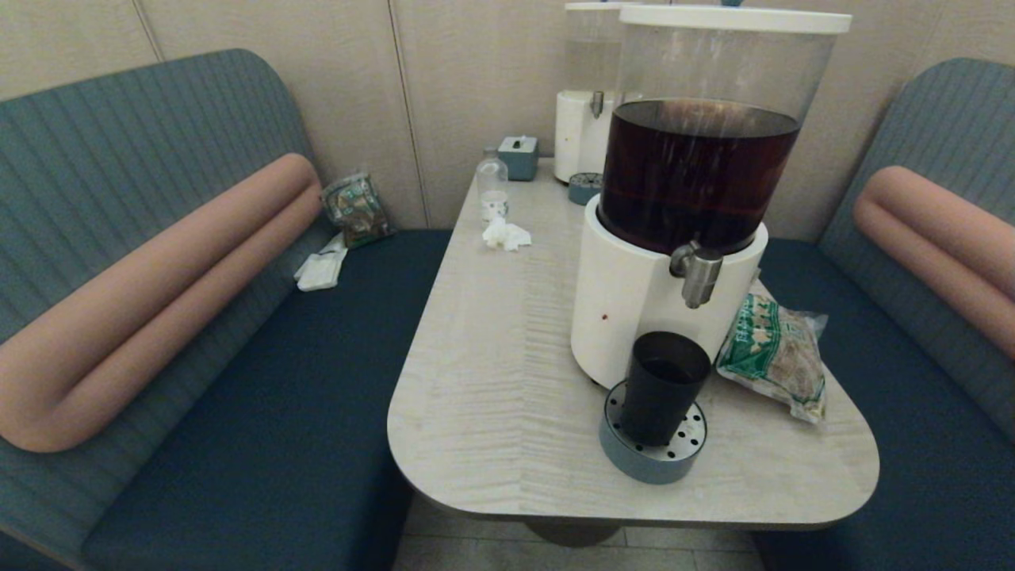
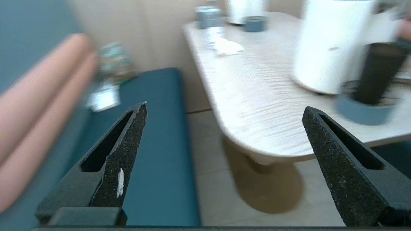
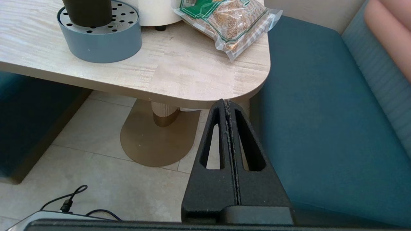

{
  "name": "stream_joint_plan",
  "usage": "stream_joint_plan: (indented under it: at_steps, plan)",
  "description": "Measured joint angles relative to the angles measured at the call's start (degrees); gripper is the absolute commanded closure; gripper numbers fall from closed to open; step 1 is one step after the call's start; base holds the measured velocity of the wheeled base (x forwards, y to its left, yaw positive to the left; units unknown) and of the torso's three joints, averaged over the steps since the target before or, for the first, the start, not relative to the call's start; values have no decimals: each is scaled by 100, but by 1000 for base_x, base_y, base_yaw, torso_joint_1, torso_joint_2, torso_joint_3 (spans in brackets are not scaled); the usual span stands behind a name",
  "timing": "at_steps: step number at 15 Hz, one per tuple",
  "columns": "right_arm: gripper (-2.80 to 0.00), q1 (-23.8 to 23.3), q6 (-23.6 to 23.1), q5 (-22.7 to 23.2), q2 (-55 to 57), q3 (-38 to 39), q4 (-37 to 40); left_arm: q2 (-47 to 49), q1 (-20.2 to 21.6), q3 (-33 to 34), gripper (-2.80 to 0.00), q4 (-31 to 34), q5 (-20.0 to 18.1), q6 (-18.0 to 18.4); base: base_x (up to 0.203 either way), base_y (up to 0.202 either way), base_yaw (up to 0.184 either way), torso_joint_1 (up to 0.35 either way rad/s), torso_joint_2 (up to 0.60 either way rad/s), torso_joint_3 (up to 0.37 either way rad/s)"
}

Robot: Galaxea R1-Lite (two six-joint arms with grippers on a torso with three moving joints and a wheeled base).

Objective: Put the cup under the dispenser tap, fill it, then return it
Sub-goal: Place the cup next to the water dispenser

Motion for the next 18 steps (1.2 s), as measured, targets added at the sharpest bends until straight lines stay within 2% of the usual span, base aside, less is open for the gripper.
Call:
stream_joint_plan:
  at_steps: [2,5,8,10,12,14,16,18]
  plan:
    - [0,0,41,1,0,16,-48,1012,-13,-196,-280,-625,-479,-2,0,0,0,0,0,0]
    - [0,2,94,6,0,27,-66,2912,-19,-324,-280,-2121,-1081,36,0,0,0,0,0,0]
    - [0,2,93,6,-2,27,-67,4974,-147,-385,-280,-4048,-1894,105,0,0,0,0,0,0]
    - [0,2,91,6,-2,29,-67,6209,-413,-462,-280,-5351,-2479,158,0,0,0,0,0,0]
    - [0,2,91,4,-2,29,-67,7261,-720,-733,-280,-6386,-2988,270,0,0,0,0,0,0]
    - [0,2,91,4,-2,29,-65,8093,-1024,-1322,-280,-6800,-3386,487,0,0,0,0,0,0]
    - [0,2,91,1,-5,29,-65,8752,-1362,-1966,-280,-6838,-3754,597,0,0,0,0,0,0]
    - [0,0,91,6,-5,29,-65,9233,-1743,-2311,-280,-6829,-3880,593,0,0,0,0,0,0]
